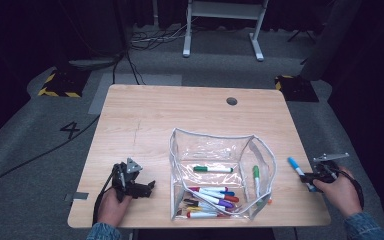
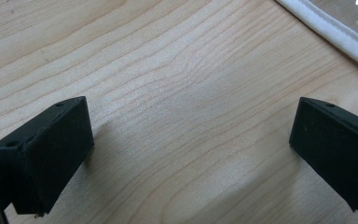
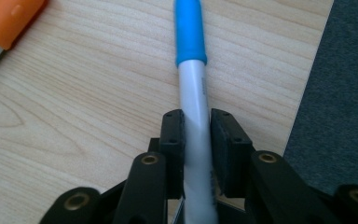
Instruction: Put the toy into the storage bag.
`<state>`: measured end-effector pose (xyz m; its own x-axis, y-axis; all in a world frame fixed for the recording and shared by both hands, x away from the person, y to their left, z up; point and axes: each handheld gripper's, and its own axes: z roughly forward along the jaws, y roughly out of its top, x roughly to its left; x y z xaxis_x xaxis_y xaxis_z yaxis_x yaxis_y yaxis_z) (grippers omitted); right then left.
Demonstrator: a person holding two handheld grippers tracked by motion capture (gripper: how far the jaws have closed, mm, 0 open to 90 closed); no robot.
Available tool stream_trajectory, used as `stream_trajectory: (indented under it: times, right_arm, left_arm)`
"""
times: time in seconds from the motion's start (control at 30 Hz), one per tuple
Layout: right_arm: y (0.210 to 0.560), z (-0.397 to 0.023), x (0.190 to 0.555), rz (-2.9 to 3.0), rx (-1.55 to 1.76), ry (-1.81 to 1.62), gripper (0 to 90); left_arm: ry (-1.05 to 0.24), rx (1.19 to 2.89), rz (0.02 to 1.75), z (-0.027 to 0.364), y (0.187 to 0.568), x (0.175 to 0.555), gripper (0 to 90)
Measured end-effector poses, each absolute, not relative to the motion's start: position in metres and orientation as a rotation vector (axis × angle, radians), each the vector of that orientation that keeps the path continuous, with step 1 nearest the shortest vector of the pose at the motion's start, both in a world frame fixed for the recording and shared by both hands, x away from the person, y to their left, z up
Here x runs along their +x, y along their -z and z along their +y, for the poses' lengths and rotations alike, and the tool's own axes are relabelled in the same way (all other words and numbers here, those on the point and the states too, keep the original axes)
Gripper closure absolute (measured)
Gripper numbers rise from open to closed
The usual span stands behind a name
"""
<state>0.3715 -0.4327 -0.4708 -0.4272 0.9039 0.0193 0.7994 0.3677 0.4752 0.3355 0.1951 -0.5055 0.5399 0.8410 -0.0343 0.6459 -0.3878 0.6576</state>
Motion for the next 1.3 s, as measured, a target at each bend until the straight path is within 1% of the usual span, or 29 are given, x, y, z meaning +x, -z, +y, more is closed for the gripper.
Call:
stream_trajectory:
  times: [0.33, 0.67, 0.9, 1.3]
  right_arm:
    - [0.468, -0.427, 0.375, 2.39, 1.554, -0.554, 77.1]
    - [0.466, -0.428, 0.374, 2.388, 1.538, -0.61, 77.2]
    - [0.437, -0.419, 0.365, 2.422, 1.474, -0.752, 77.2]
    - [0.373, -0.4, 0.347, 2.456, 1.33, -0.967, 77.1]
  left_arm:
    - [-0.41, 2.155, 1.196, 0.195, 0.506, 0.335, 0.0]
    - [-0.409, 2.157, 1.196, 0.195, 0.505, 0.335, 0.0]
    - [-0.407, 2.155, 1.198, 0.195, 0.505, 0.335, 0.0]
    - [-0.409, 2.154, 1.198, 0.195, 0.506, 0.335, 0.0]
